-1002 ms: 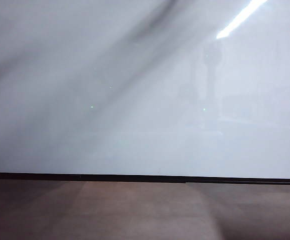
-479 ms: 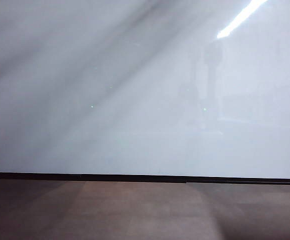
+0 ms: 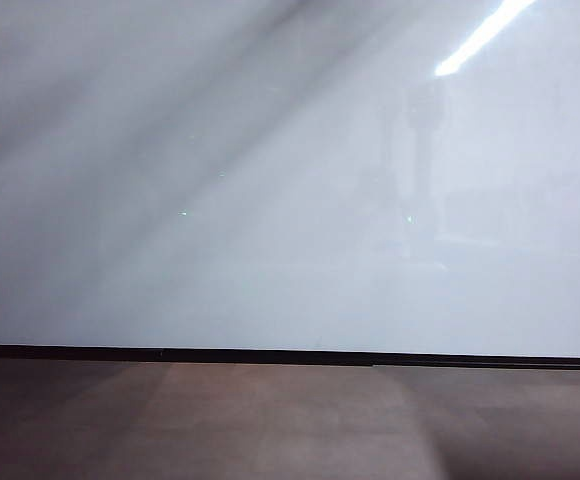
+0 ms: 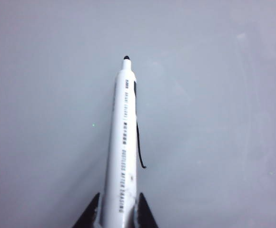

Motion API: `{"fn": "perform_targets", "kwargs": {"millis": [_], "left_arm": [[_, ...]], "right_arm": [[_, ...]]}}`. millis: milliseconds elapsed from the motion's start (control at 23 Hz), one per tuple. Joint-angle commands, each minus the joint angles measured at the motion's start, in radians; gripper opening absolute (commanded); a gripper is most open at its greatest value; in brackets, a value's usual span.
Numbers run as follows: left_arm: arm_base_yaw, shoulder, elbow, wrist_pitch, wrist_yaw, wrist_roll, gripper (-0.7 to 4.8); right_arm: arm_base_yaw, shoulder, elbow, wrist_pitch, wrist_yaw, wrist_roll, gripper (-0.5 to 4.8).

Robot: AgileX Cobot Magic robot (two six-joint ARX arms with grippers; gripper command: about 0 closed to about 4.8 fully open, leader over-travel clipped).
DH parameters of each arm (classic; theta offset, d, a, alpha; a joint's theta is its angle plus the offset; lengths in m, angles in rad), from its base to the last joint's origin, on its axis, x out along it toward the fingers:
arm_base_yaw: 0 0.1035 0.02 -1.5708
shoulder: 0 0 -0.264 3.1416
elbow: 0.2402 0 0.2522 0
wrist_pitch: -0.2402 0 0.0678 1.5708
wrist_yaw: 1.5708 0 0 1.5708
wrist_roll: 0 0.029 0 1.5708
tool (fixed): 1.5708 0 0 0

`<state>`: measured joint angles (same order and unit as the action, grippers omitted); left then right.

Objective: Reach to the right to find the marker pen, pick it up, and write the number 17 on the whiteboard.

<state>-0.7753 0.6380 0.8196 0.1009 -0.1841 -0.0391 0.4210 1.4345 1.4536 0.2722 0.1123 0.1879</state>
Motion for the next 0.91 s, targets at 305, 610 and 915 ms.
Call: {"fn": "perform_targets", "kwargs": {"millis": [305, 610, 915], "left_arm": [[-0.002, -0.001, 0.001, 0.013, 0.005, 0.002, -0.05], [-0.002, -0.001, 0.001, 0.013, 0.005, 0.002, -0.05], [-0.002, -0.001, 0.001, 0.013, 0.005, 0.002, -0.05]], "right_arm": [[-0.045, -0.001, 0.008, -0.01, -0.001, -0.003, -0.02], [-0.044, 0.0, 0.008, -0.013, -0.003, 0.0, -0.02], [-0.05, 0.0, 0.008, -0.014, -0.002, 0.001, -0.02]]}}
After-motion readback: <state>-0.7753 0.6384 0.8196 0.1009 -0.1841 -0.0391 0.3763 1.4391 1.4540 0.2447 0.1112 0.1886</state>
